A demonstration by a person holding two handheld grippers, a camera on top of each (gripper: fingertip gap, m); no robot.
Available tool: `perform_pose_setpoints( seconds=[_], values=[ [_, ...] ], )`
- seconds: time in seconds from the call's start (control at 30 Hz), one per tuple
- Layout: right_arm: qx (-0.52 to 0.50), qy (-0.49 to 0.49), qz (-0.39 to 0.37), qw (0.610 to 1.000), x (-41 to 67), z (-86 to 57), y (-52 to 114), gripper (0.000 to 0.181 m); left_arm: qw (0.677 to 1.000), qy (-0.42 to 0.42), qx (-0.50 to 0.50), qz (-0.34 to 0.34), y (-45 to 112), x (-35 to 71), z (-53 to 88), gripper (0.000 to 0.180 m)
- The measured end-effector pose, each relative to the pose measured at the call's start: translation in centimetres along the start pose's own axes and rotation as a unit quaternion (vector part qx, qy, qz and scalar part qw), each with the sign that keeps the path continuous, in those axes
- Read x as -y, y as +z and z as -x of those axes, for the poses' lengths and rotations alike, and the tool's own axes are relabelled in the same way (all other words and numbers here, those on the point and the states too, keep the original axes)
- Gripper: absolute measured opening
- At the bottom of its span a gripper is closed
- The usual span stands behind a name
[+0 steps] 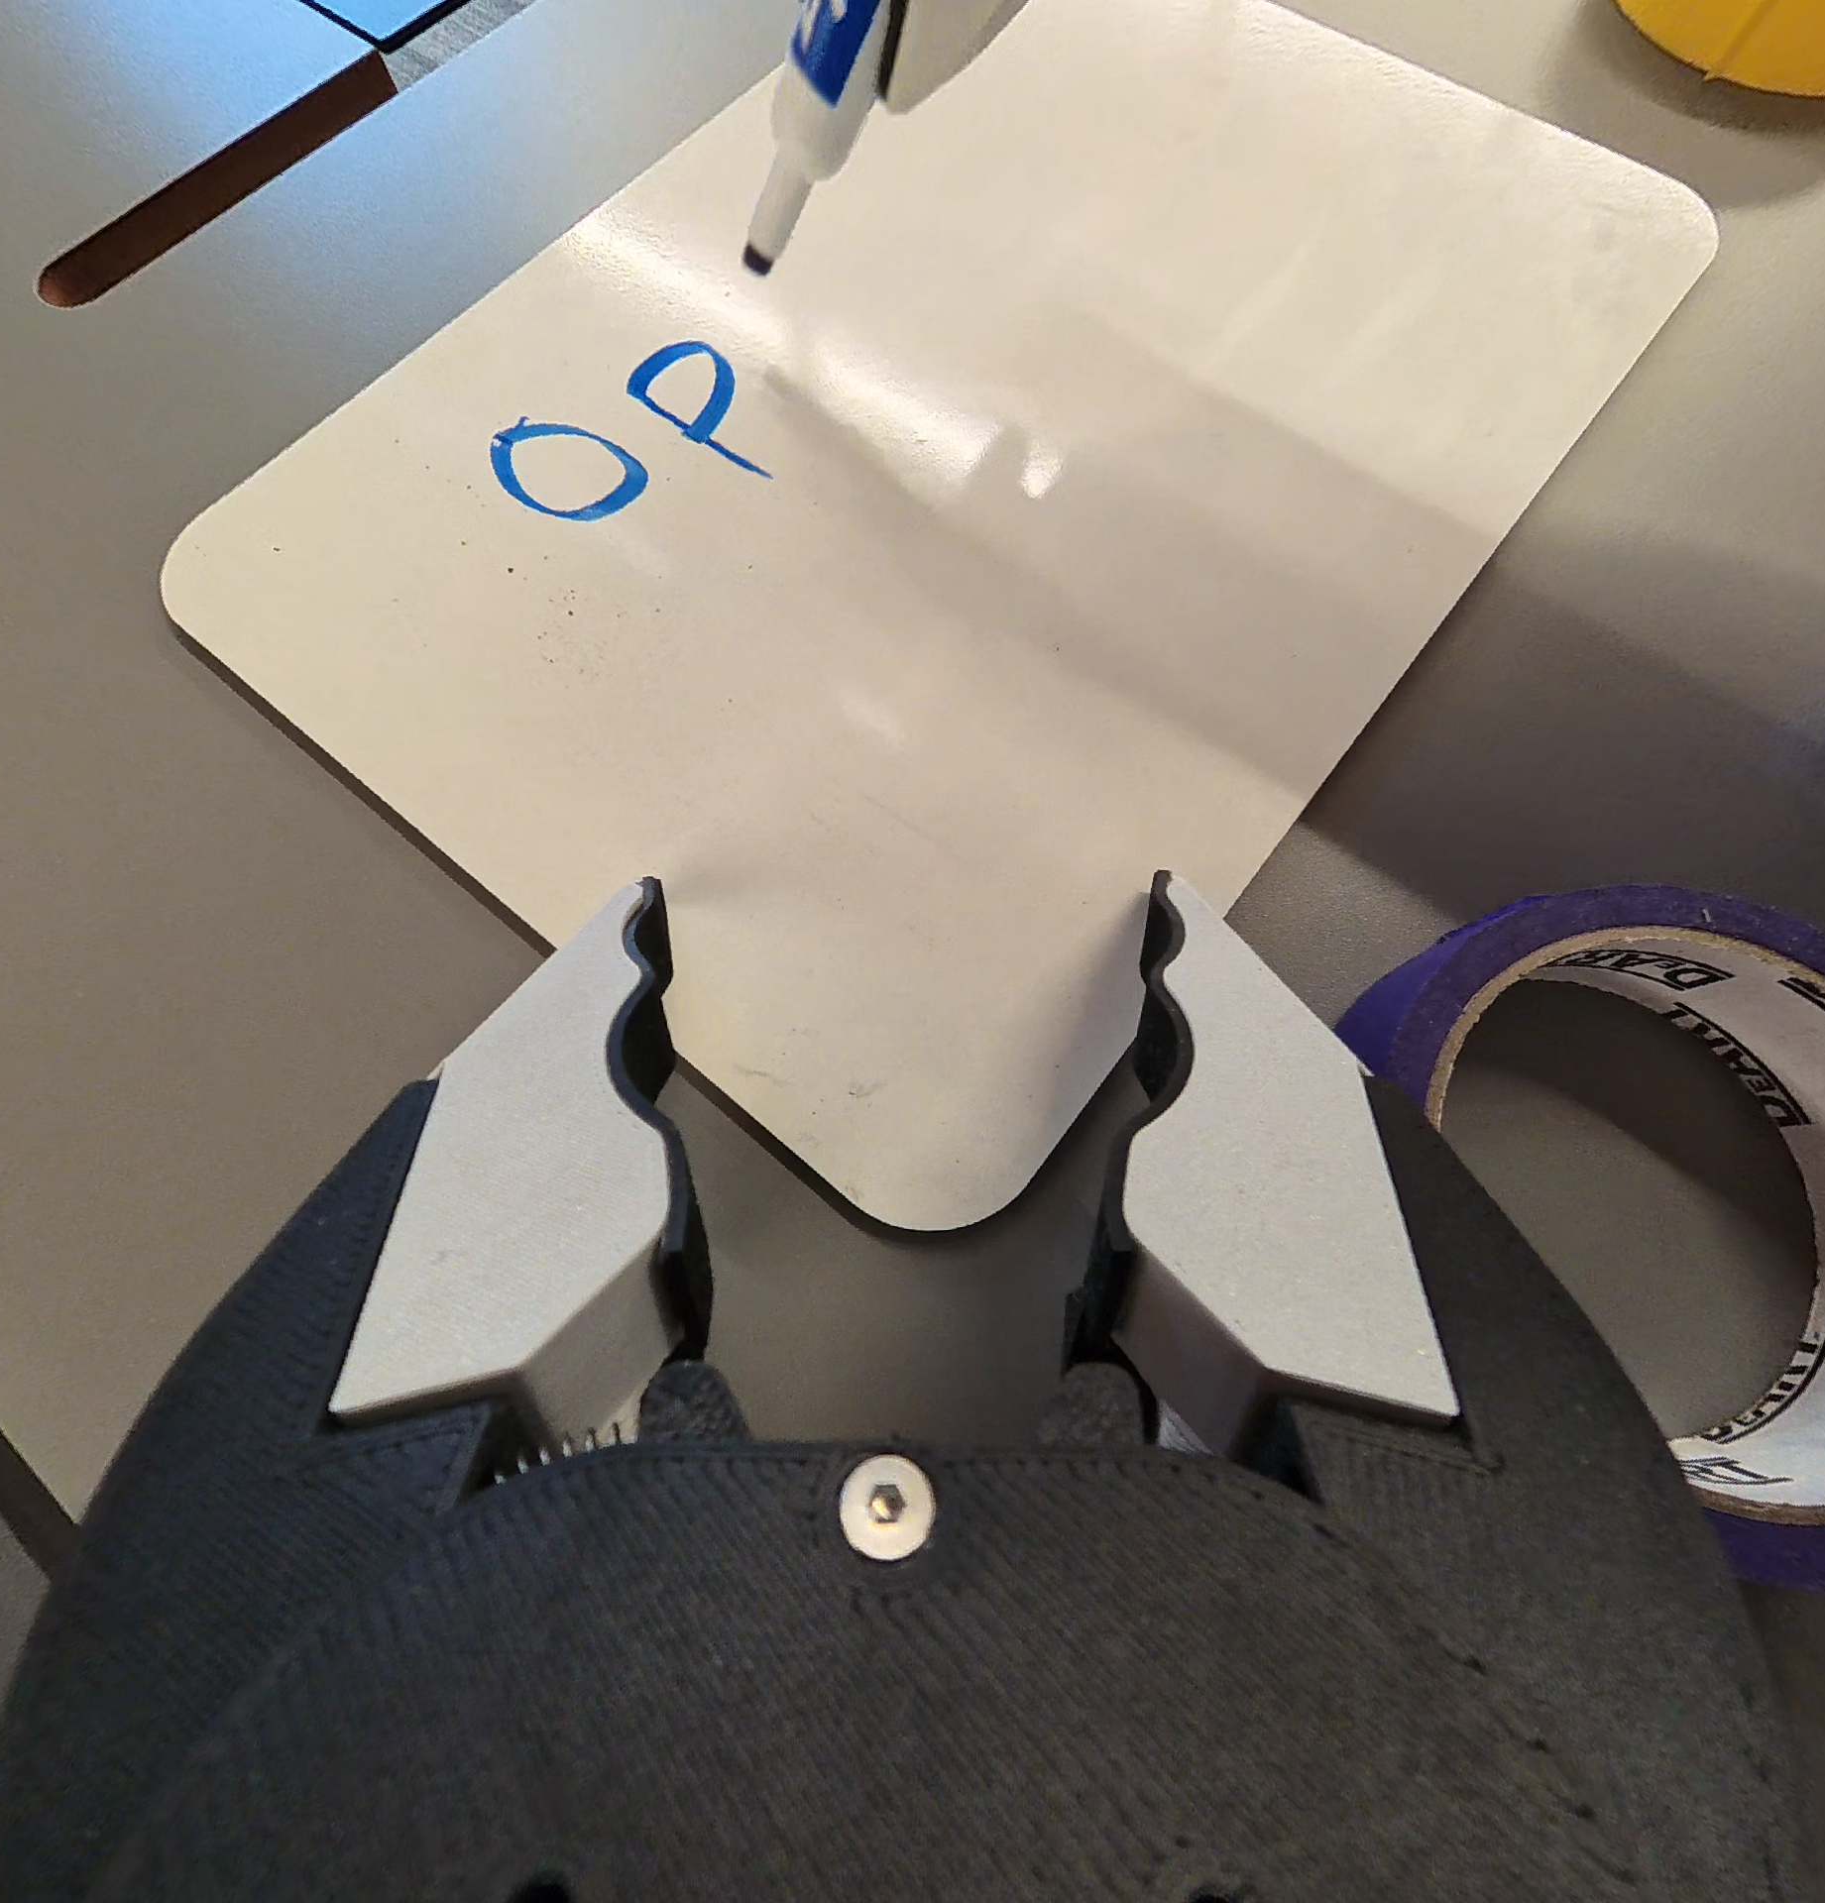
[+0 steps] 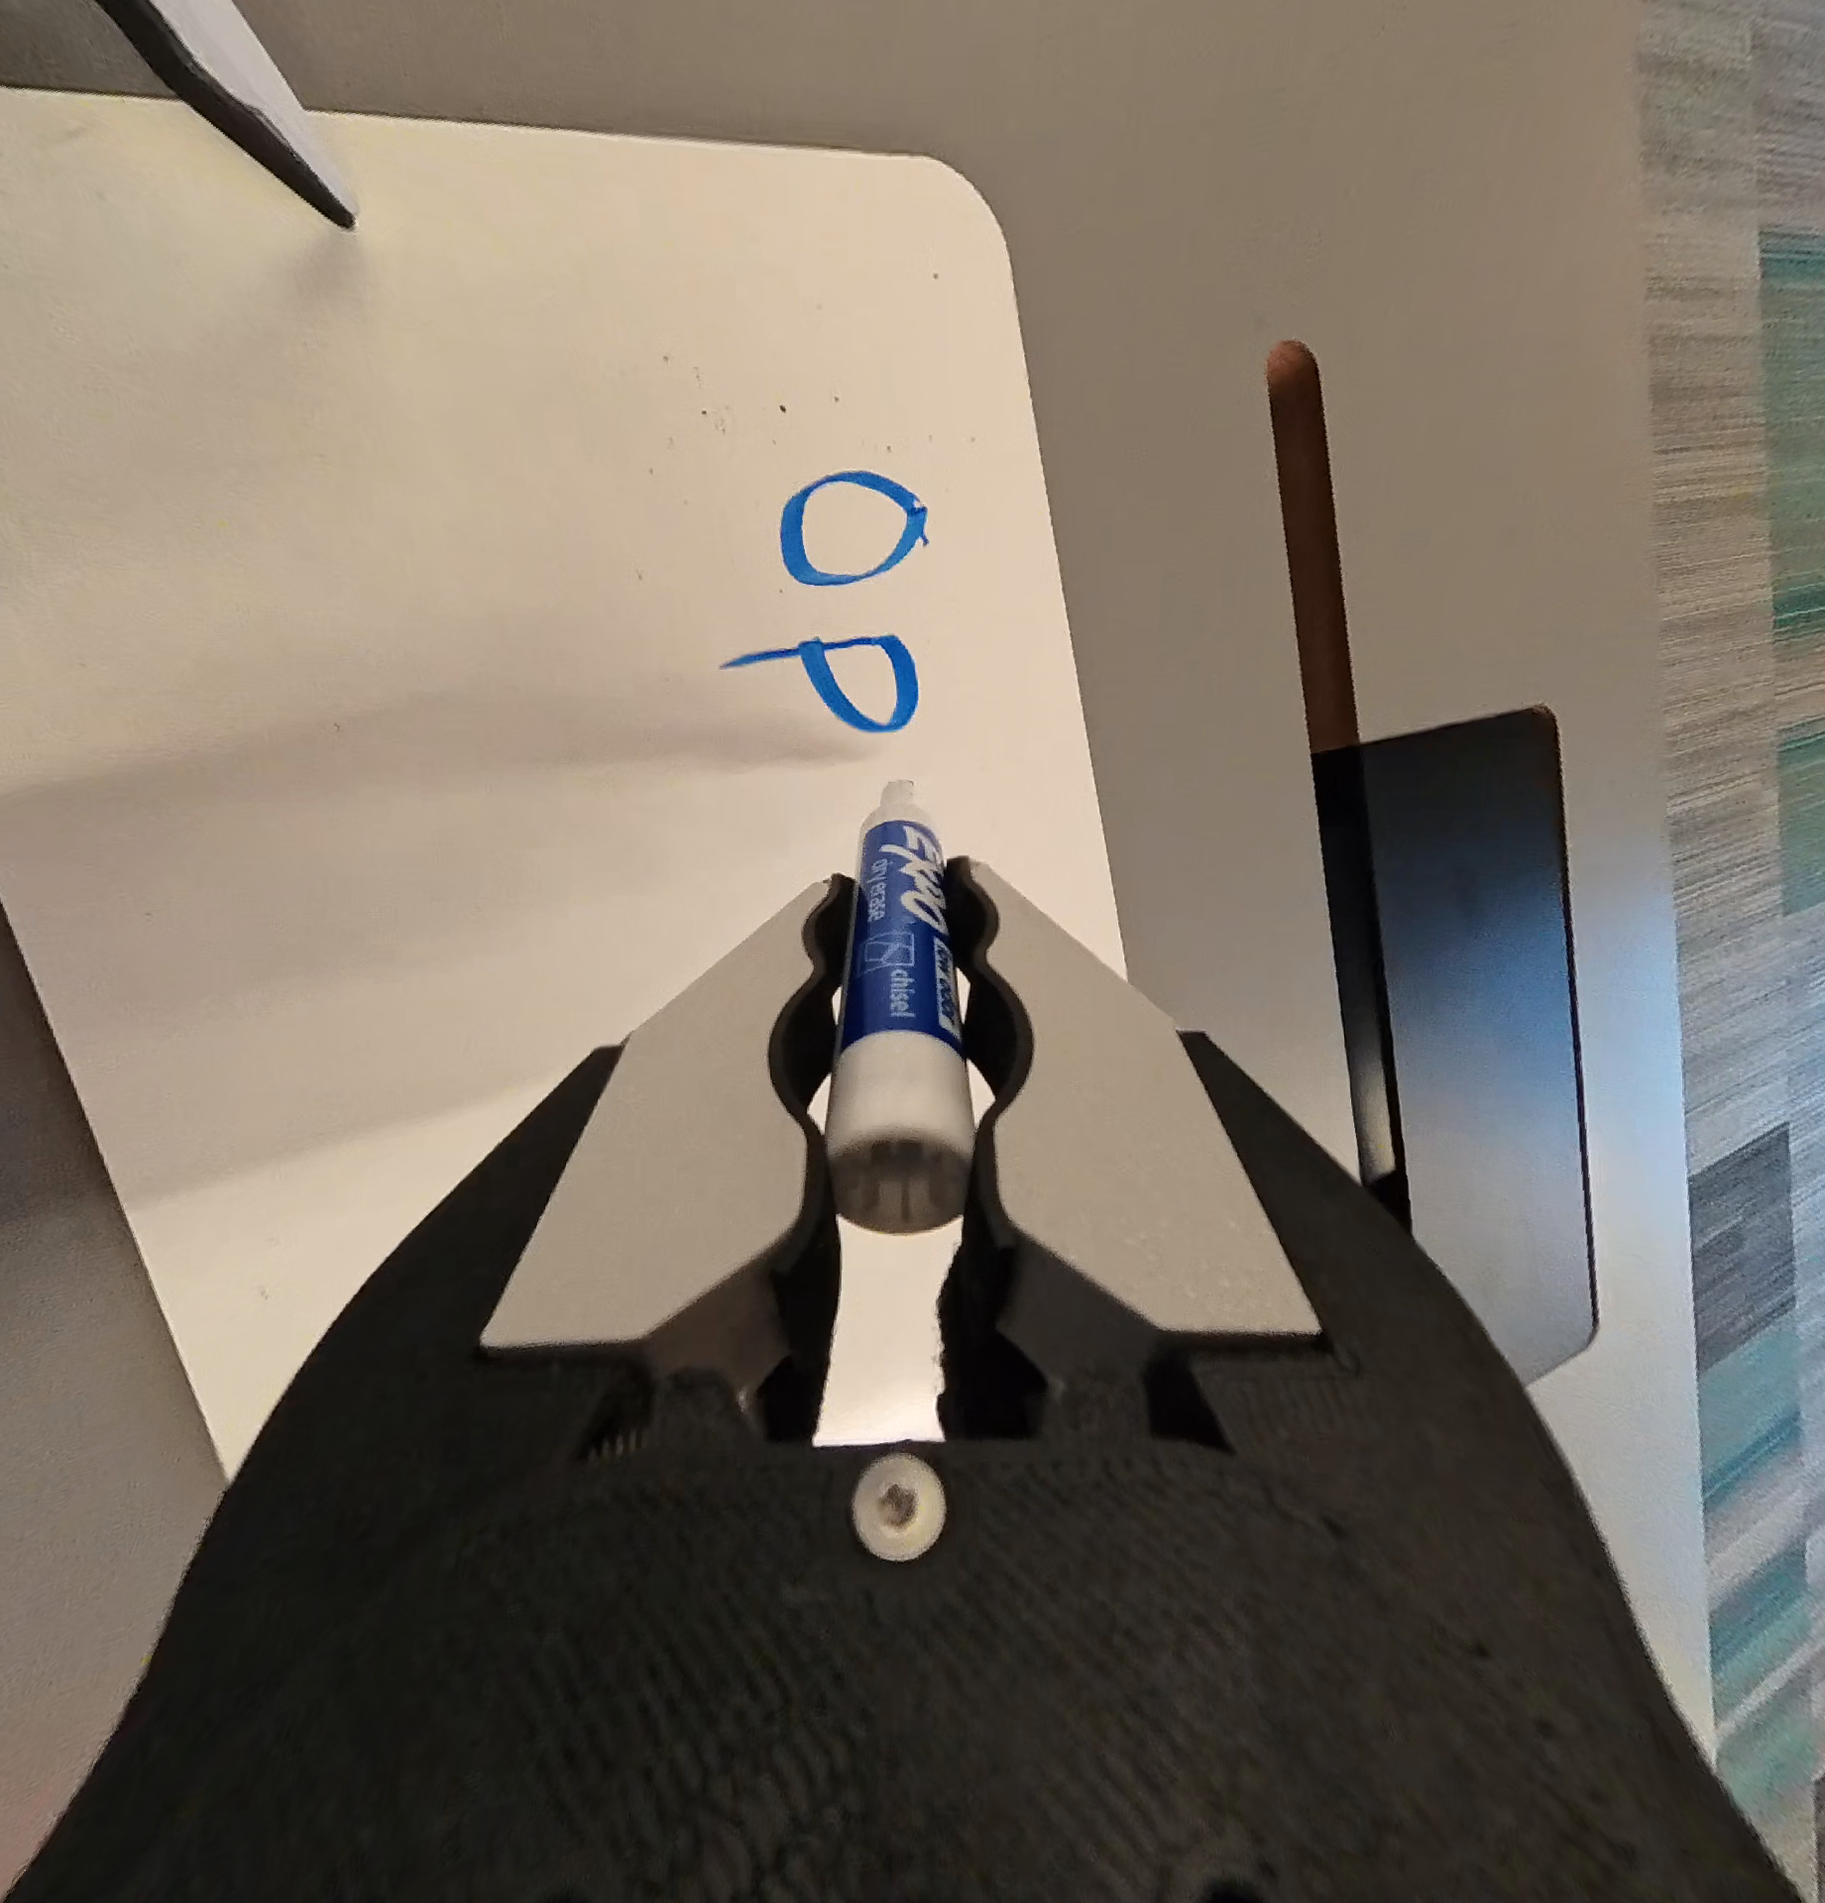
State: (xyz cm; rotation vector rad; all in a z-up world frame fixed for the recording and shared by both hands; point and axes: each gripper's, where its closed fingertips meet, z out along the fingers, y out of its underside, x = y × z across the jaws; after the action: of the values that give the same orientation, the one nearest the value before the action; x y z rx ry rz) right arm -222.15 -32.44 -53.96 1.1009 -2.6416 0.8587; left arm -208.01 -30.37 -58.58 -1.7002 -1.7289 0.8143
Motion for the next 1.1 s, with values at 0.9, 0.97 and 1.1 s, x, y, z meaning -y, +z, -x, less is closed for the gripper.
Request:
perform_pose_setpoints(
  seconds=[0.9, 0.97, 1.1],
  values=[
    [-0.007, -0.009, 0.023, 1.000, -1.5, -0.6, 0.8, 0.018, 1.000, 0.000, -0.001, 0.000, 0.0, 0.0, 0.0, 0.091],
    [-0.005, -0.013, 0.019, 1.000, -1.1, -0.6, 1.1, 0.017, 1.000, 0.000, -0.001, 0.000, 0.0, 0.0, 0.0, 0.091],
    [0.004, -0.026, 0.012, 1.000, -0.1, 0.0, 1.4, 0.018, 1.000, 0.000, 0.000, 0.000, 0.0, 0.0, 0.0, 0.091]
  ],
)
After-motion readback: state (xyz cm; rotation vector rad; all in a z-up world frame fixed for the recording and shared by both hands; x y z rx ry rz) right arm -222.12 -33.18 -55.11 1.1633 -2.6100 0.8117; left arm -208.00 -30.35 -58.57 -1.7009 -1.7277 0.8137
